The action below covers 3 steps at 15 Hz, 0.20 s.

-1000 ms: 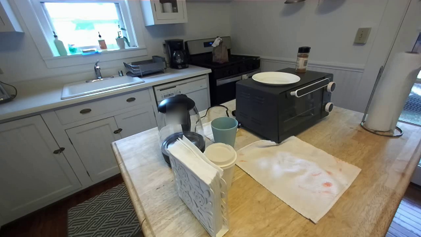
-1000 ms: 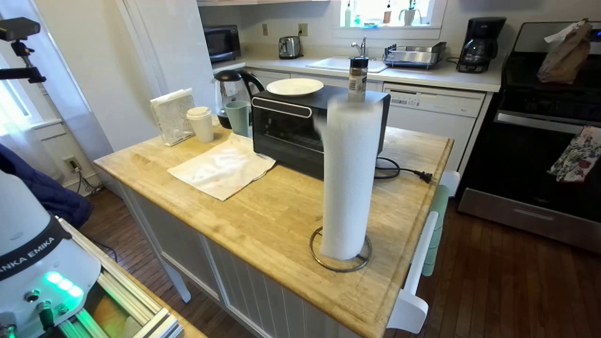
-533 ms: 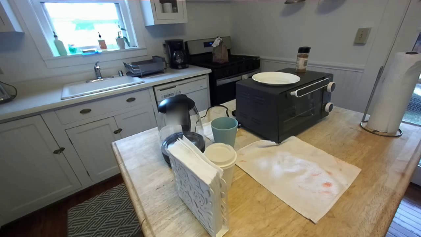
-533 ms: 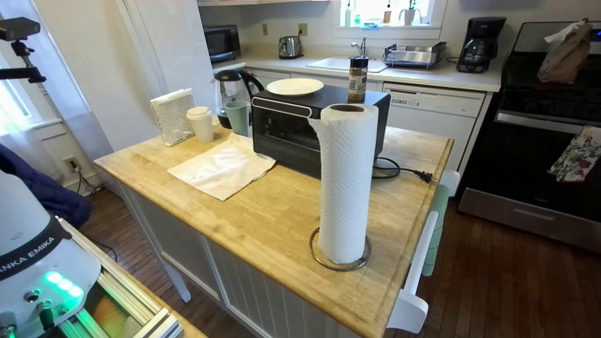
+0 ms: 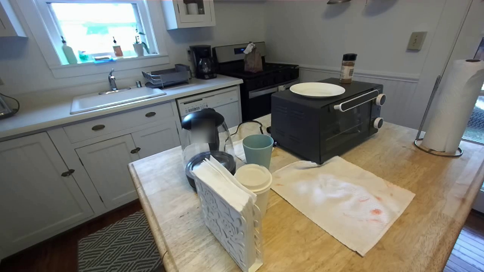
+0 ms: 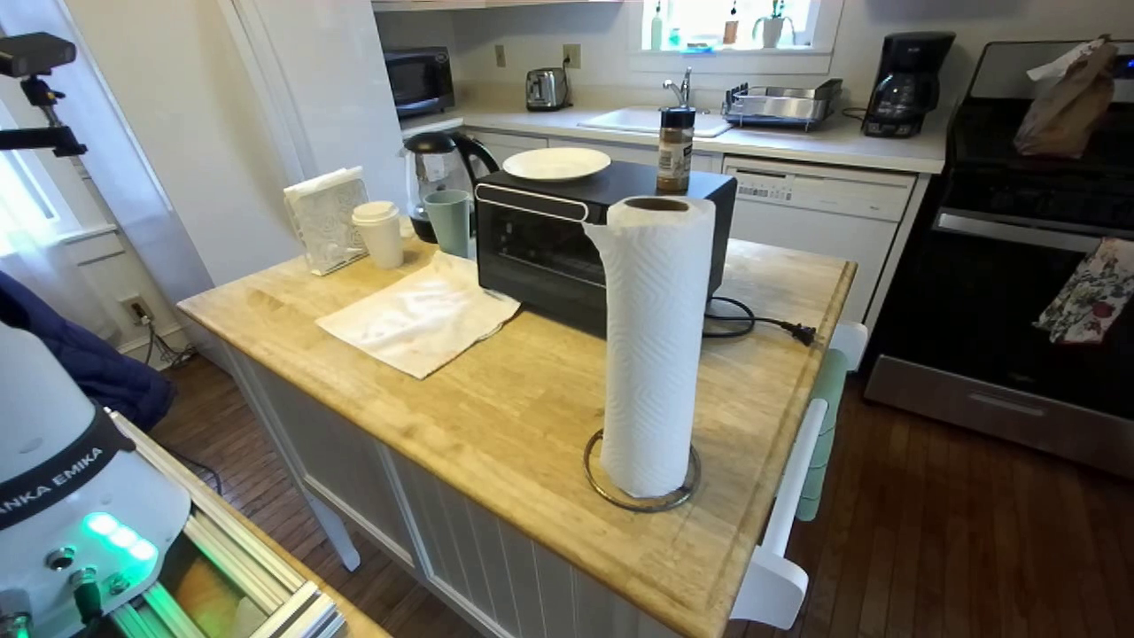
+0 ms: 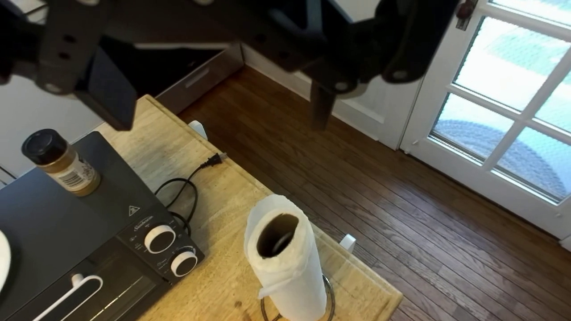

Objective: Put the paper towel roll on the silver stand

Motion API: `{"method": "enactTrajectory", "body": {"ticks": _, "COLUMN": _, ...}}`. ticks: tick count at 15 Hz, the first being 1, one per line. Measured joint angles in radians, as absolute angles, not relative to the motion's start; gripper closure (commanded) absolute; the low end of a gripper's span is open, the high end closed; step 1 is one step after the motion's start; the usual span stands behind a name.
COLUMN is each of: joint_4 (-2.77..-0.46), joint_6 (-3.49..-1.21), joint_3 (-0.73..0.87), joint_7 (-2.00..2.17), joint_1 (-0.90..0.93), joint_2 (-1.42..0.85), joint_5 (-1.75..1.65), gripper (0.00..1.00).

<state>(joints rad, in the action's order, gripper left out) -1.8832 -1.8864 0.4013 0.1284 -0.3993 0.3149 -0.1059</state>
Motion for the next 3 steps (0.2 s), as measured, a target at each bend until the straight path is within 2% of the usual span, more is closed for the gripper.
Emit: {"method": "enactTrajectory", "body": {"ticks": 3, "joint_4": -1.884, "joint_6": -1.880, "joint_3": 0.401, "joint_7": 0.128, "joint_1": -0.400, "joint_2": 0.320, "joint_5": -0.106, "gripper": 0.00}}
